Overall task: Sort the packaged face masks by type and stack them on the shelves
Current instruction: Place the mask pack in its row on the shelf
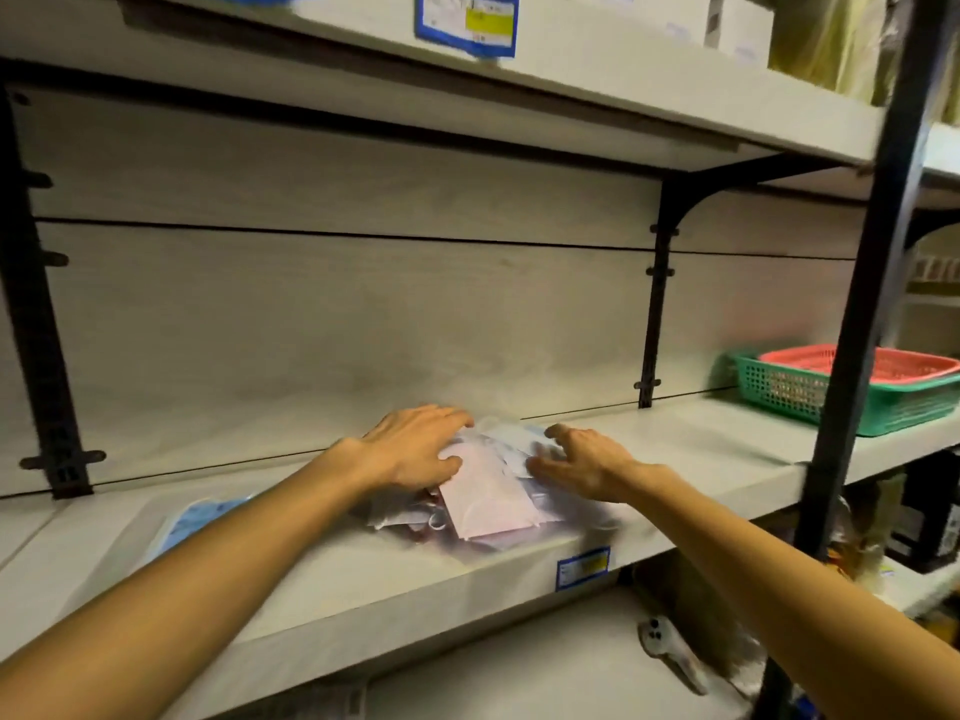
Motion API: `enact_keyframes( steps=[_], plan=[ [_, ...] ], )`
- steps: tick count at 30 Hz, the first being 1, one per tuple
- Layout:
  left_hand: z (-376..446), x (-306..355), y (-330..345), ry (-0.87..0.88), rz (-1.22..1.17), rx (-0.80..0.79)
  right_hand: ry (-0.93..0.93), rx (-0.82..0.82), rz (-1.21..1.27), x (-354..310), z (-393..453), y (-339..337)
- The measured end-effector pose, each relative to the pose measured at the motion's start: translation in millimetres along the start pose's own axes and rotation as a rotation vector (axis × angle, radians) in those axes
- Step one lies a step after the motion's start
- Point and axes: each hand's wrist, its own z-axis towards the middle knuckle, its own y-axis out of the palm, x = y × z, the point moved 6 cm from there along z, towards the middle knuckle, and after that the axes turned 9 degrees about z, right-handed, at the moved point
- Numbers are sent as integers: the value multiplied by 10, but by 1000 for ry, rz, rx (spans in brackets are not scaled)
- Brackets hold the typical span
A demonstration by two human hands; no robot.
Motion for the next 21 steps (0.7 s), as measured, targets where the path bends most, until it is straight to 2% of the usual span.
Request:
enact_keyframes(
  steps=[5,10,14,17,21],
  plan=[
    [139,-44,199,-38,-53,-44,-80,130,200,75,223,45],
    [278,-15,127,-51,-132,57,-24,174,485,327,384,-40],
    [419,106,43,-28,-205,131,32,302,751,572,451,-187],
    [654,214,34,-73,-188,67,36,353,903,705,478,-327],
    [982,297,114,-219,-149,-21,10,471,1042,919,544,-503]
  ],
)
